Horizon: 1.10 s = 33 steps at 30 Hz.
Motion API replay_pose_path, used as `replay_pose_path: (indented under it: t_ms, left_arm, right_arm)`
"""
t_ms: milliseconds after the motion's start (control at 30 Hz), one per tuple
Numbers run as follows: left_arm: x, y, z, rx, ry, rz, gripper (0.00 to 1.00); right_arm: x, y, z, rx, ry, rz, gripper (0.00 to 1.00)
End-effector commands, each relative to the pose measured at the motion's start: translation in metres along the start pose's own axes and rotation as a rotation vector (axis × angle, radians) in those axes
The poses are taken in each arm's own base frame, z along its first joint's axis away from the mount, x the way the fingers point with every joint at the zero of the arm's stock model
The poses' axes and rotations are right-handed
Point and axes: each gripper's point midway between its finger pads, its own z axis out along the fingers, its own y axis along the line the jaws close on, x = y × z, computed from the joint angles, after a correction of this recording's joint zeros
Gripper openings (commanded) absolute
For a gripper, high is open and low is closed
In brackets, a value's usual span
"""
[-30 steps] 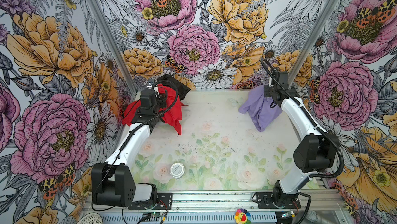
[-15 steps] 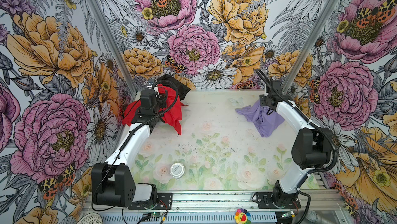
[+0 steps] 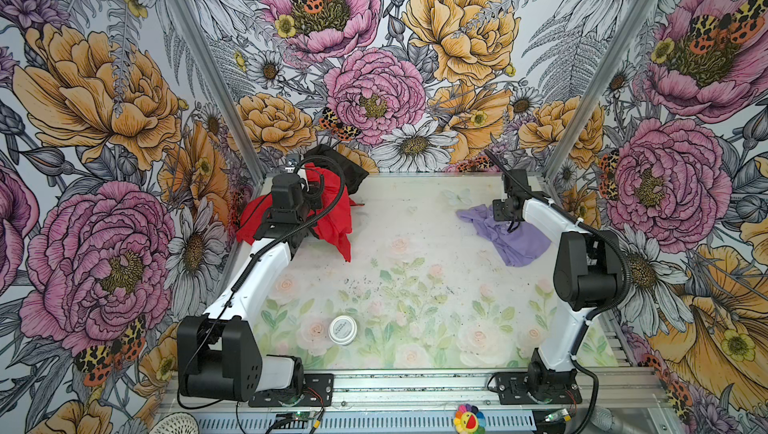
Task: Pick out a specific cloth from the pile
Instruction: 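Lower the lavender T-shirt onto the table and open the right gripper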
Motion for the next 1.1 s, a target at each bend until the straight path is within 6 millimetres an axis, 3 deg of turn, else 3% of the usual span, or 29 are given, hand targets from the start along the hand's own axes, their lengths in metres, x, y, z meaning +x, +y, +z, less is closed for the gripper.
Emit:
replay_pose_path:
  t_ms: [0,467,667,900,1067]
  left_arm:
    - [-0.025,0.001,-0.009,-0.010,-0.093,0.001,0.00]
    - [-0.026,0.001,-0.010,-0.007,-0.097,-0.001,0.00]
    - [-0.027,0.001,-0.010,-0.006,-0.099,-0.001,0.00]
    - [-0.025,0.002,-0.009,-0.008,-0.096,-0.001,0.00]
    - [-0.025,0.001,-0.009,-0.007,-0.094,-0.001,0.00]
  right_arm:
    - [0.013,0.005,0.013,-0.029,0.076,0.015,0.00]
    - [0.062,0.023,0.052,-0.087,0.293,-0.016,0.10]
    - [0.074,0.025,0.057,-0.093,0.342,-0.034,0.13]
    - [0.070,0.028,0.053,-0.114,0.332,-0.024,0.17]
    - [0.048,0.027,0.030,-0.119,0.263,-0.009,0.23]
